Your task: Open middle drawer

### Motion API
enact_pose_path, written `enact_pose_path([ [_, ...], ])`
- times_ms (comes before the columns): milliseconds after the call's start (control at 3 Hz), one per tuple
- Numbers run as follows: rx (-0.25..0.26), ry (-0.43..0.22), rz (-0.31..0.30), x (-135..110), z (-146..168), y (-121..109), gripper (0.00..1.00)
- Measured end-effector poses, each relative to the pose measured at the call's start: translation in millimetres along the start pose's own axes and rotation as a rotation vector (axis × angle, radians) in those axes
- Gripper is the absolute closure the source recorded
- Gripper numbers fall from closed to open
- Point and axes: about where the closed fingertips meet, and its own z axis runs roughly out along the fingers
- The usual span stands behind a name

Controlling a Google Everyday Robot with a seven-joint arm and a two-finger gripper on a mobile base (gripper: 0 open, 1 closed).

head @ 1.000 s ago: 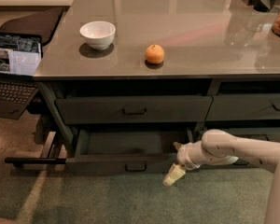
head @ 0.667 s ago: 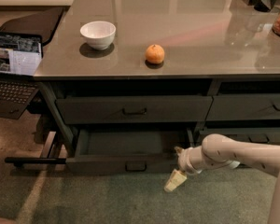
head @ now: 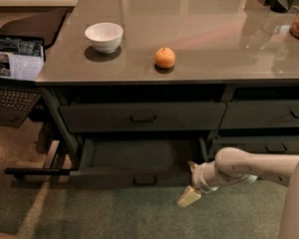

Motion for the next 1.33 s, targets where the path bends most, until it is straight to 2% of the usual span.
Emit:
enact_pose_path([
  [1000, 0.000, 0.000, 0.000, -10.9, -21.0, 0.5, 0.85],
  [1333, 0.000, 0.000, 0.000, -11.7, -24.5, 0.6, 1.00],
])
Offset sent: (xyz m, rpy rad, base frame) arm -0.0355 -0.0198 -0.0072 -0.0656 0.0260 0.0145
